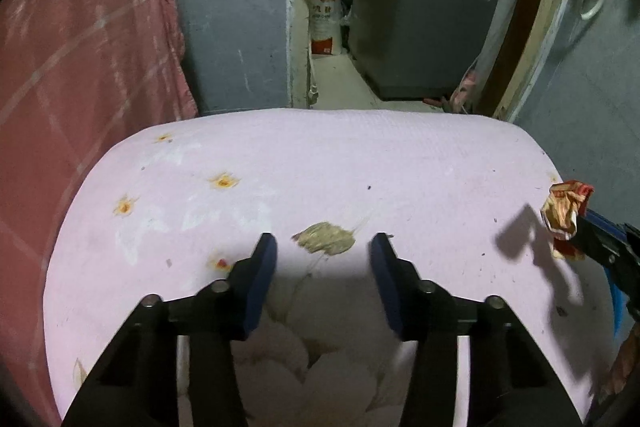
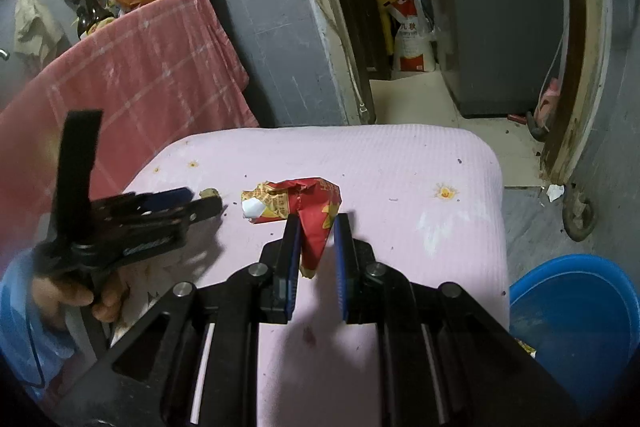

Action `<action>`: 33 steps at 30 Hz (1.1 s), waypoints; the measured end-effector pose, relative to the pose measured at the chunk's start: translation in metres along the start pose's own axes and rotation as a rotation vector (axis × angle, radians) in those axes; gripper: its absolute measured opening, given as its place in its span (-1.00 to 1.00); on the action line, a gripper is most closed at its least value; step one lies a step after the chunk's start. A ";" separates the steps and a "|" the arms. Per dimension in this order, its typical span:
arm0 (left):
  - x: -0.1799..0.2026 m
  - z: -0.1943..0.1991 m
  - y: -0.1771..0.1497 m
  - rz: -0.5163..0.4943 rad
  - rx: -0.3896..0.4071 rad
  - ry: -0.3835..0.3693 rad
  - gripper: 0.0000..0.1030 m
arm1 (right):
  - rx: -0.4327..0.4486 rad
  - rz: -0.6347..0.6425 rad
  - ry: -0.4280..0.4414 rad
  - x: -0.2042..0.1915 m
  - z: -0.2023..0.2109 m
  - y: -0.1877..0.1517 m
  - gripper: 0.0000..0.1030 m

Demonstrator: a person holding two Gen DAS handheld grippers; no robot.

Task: Collect trash
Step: 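Grasp the red snack wrapper with the right tool while the left tool grasps a tan leaf, then carry both items over the blue basin and open both tools to drop them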

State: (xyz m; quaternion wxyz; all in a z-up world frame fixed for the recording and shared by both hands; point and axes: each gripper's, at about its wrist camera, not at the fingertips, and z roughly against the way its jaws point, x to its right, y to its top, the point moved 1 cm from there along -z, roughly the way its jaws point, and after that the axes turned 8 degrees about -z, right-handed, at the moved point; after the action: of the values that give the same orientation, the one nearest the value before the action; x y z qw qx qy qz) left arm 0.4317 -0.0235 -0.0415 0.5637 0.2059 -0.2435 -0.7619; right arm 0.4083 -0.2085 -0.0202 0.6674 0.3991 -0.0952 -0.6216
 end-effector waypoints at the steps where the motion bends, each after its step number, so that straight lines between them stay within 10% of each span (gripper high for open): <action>1: 0.001 -0.002 0.001 -0.009 -0.002 0.004 -0.37 | 0.000 -0.001 0.002 0.000 0.000 -0.001 -0.69; 12: 0.010 0.017 -0.011 -0.005 0.064 -0.007 -0.53 | 0.060 0.000 -0.009 0.003 0.012 -0.009 -0.69; 22: 0.034 0.088 -0.034 0.135 0.364 -0.058 -0.53 | 0.279 -0.025 -0.014 0.007 0.075 -0.022 -0.69; 33: 0.105 0.146 -0.022 0.055 0.571 -0.159 -0.53 | 0.527 -0.075 -0.128 0.040 0.169 -0.043 -0.68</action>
State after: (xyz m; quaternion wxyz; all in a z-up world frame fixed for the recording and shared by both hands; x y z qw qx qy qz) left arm 0.2998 -0.0983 0.0579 0.4825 0.2889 -0.4968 -0.6609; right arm 0.2790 -0.3102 0.0488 0.5097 0.5222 -0.2807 -0.6235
